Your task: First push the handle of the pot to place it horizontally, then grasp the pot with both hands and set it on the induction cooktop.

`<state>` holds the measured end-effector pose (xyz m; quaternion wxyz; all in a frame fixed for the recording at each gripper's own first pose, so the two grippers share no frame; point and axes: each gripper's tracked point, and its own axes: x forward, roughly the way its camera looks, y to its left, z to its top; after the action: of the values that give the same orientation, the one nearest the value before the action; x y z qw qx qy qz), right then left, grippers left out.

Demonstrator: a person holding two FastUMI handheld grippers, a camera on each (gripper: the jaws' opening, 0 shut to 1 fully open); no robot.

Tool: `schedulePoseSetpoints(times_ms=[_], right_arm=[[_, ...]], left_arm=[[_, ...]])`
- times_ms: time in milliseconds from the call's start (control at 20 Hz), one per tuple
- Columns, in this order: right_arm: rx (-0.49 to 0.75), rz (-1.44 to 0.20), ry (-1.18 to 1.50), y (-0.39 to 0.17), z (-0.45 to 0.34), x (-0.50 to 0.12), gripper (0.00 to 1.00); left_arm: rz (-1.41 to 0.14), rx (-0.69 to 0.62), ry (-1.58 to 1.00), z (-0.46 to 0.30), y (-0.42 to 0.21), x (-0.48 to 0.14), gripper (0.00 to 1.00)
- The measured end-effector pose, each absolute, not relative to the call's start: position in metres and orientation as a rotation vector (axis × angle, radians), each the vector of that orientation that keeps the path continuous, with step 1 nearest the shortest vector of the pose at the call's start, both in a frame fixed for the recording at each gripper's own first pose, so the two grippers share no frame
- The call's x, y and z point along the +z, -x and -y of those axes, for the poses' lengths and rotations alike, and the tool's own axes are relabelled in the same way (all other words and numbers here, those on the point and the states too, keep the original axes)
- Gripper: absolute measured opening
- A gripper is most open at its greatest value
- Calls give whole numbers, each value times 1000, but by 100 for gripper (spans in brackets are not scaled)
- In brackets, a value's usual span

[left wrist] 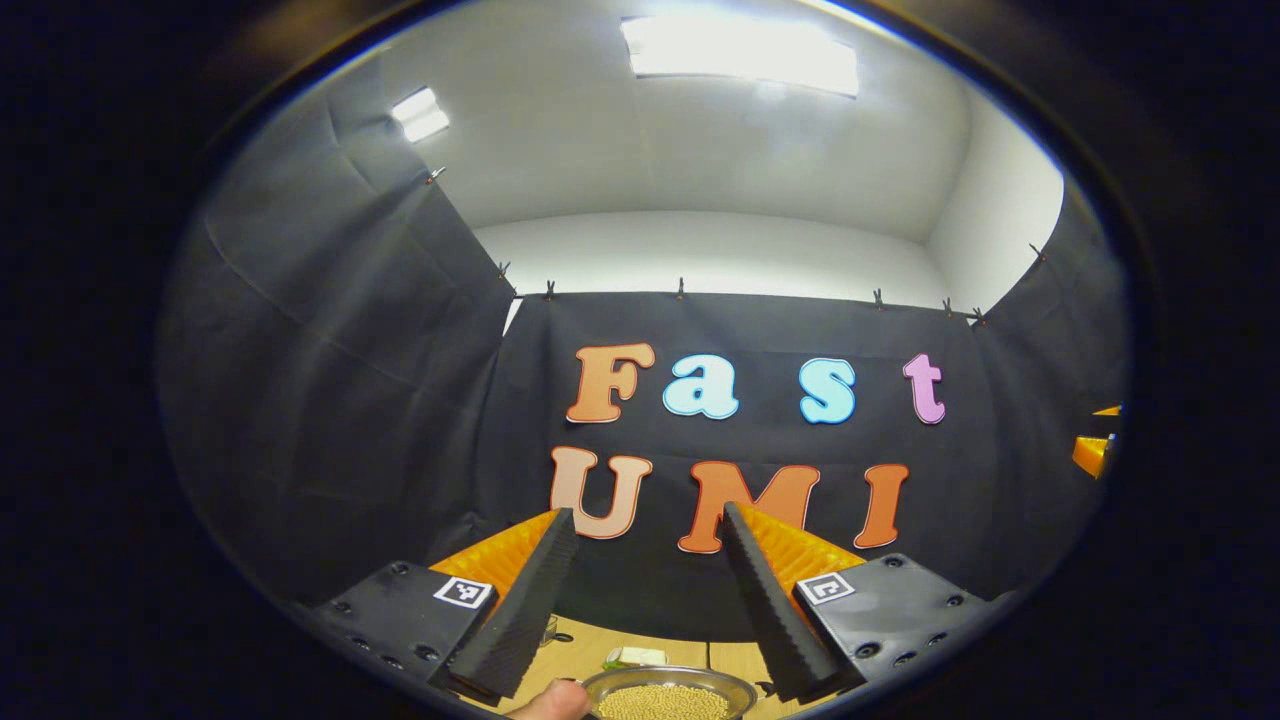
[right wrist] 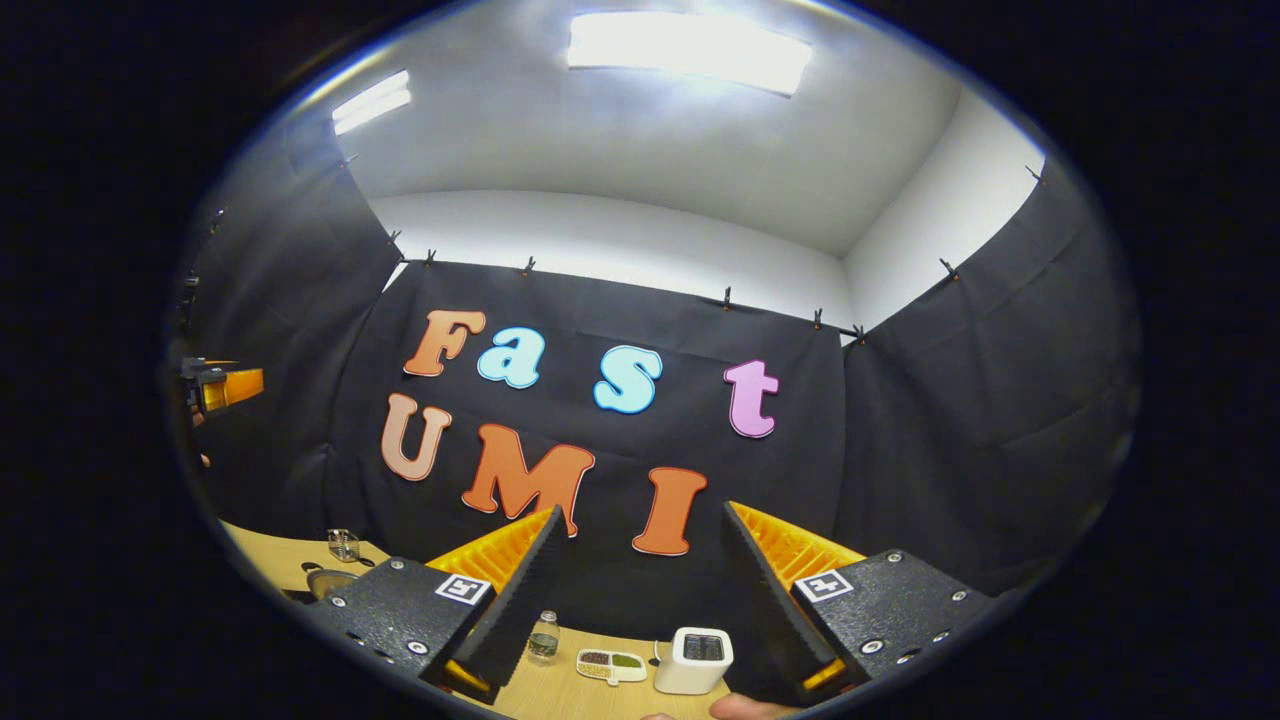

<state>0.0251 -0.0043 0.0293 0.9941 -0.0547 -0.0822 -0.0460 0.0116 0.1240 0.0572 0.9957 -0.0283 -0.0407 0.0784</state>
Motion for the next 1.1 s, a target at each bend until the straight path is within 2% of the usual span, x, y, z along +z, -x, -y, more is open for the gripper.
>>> schedulePoseSetpoints(times_ms=[50,550,600,650,850,900,1100], right_arm=[[-97,176,118,-26,4,32,97],[-90,180,135,-31,5,36,95],[-91,177,133,-30,5,36,95],[-89,176,131,-31,6,37,95],[-84,183,136,-30,5,38,95],[-83,183,137,-30,5,38,95],[-71,158,156,-32,4,31,95]], left_arm=[[72,158,51,-123,-12,55,98],[59,207,-7,-140,-16,64,98],[61,199,-8,-138,-16,68,95],[61,188,-8,-133,-17,71,99],[56,189,-40,-129,-18,79,98],[57,185,-43,-125,-19,80,95],[72,188,-47,-119,-15,93,98]])
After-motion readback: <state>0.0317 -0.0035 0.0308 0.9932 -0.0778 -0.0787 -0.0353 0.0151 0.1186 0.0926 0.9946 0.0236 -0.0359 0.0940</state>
